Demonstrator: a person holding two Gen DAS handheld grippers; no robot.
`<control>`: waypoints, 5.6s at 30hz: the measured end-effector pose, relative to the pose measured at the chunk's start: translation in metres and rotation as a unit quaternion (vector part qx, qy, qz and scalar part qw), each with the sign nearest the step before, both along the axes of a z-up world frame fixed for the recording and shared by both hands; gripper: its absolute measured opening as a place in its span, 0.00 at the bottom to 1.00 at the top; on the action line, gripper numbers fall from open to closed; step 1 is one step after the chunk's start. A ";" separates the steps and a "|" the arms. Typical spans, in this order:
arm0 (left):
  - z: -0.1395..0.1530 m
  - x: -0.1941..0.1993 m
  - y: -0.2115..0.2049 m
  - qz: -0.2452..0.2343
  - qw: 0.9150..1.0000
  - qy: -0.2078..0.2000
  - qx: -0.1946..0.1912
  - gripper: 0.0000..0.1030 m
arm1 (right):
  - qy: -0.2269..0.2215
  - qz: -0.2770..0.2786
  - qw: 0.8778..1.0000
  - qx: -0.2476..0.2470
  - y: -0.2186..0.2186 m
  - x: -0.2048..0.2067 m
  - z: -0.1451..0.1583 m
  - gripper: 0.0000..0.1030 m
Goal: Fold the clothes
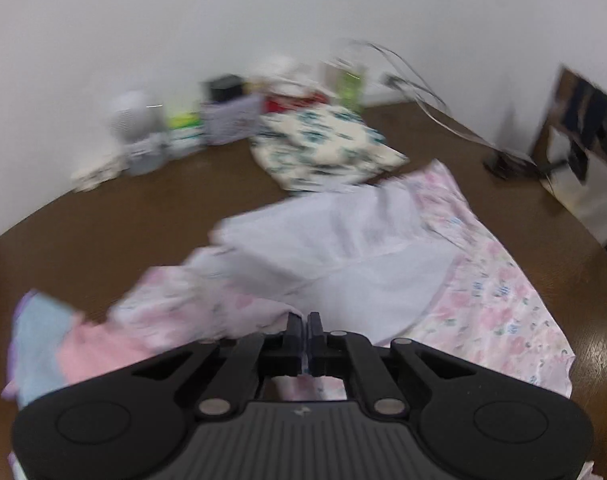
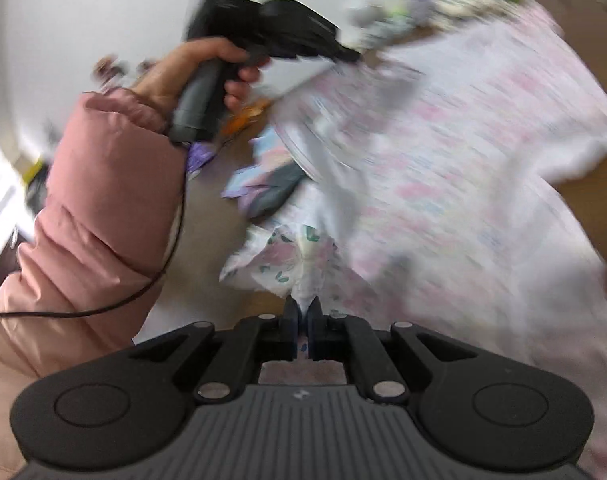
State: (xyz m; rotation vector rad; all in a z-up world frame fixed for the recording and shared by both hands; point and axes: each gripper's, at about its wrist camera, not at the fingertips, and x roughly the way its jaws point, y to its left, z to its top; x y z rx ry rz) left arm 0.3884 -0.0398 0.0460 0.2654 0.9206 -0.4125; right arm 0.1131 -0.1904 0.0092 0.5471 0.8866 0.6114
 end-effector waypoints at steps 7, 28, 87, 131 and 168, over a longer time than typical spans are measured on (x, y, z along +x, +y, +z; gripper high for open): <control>-0.036 0.003 -0.060 -0.059 0.998 0.017 0.021 0.20 | 0.032 0.022 0.999 -0.018 -0.007 -0.005 -0.019 0.04; -0.012 0.003 0.048 0.042 0.999 -0.019 -0.023 0.44 | -0.025 -0.016 0.993 -0.117 -0.045 0.132 0.034 0.39; -0.044 -0.156 0.008 -0.161 0.982 -0.079 0.051 0.37 | 0.006 -0.100 0.976 -0.191 -0.022 0.381 0.015 0.20; -0.038 -0.272 0.001 -0.207 0.975 -0.067 0.041 0.34 | -0.084 0.092 0.959 -0.253 0.009 0.152 0.016 0.38; -0.042 -0.352 -0.014 -0.399 0.892 -0.118 0.178 0.10 | -0.076 0.034 0.953 -0.291 -0.041 0.034 0.006 0.53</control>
